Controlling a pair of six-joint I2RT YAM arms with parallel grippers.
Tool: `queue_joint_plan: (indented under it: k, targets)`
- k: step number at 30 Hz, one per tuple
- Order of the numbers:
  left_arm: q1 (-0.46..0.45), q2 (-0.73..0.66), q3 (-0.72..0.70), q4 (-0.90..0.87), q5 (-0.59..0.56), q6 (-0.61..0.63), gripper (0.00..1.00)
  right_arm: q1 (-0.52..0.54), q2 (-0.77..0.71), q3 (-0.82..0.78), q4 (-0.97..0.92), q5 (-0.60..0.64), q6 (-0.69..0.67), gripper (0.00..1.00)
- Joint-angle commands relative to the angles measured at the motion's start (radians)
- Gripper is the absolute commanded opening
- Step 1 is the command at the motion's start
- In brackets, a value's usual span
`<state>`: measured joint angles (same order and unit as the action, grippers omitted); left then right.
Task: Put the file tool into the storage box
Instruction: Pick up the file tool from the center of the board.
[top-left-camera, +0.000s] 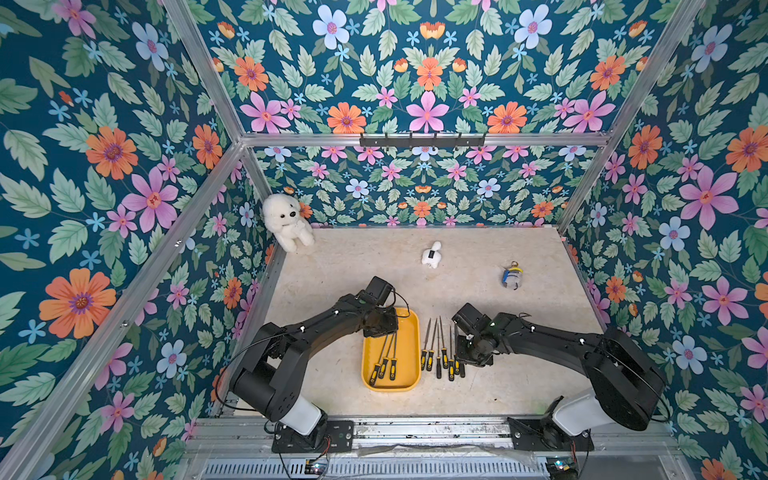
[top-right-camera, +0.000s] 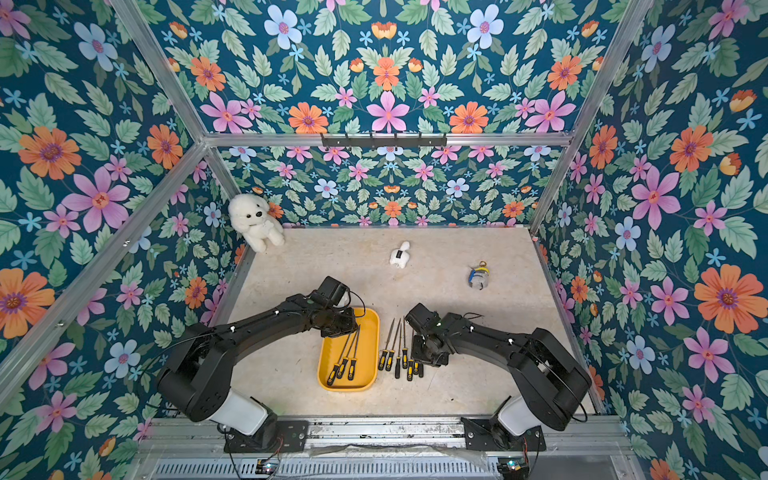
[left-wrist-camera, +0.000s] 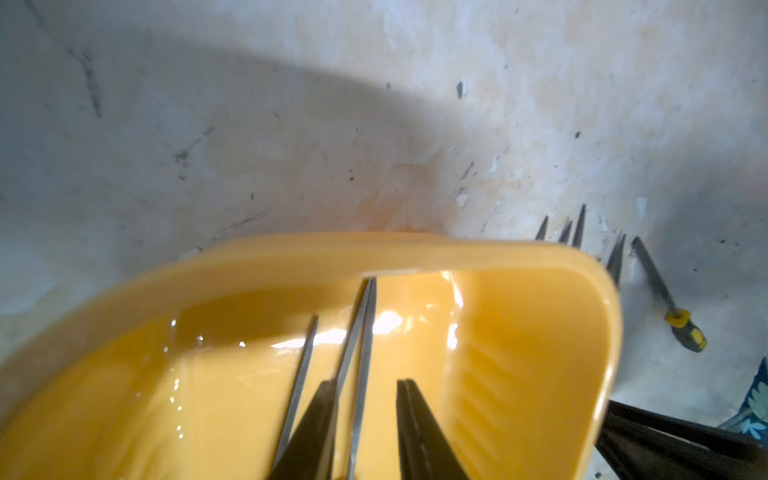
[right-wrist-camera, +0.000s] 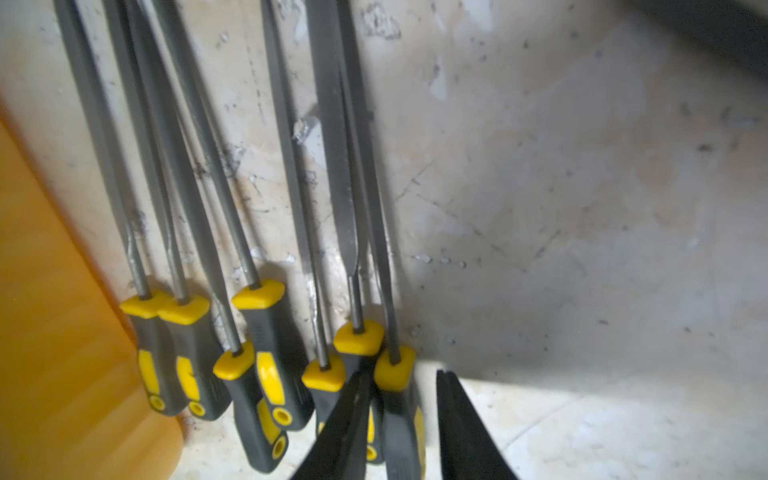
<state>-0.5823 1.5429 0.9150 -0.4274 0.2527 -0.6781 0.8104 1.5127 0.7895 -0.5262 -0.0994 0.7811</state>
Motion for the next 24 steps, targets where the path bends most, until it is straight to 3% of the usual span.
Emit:
queue_joint_plan:
  k: [1,13,20,24]
  targets:
    - [0.001,-0.016,0.037,-0.050,0.007,-0.010,0.31,0.011,0.013,-0.010,-0.030,-0.005,-0.004,0.28]
    - [0.001,-0.061,0.160,-0.130,-0.001,-0.005,0.31,0.024,-0.039,-0.047,-0.060,0.008,0.016,0.18]
    - [0.002,-0.071,0.168,-0.139,-0.001,-0.003,0.33,0.024,-0.120,-0.039,-0.081,0.015,0.020,0.38]
    - [0.002,-0.076,0.158,-0.136,0.002,-0.003,0.33,0.034,-0.166,-0.047,-0.089,0.007,0.032,0.40]
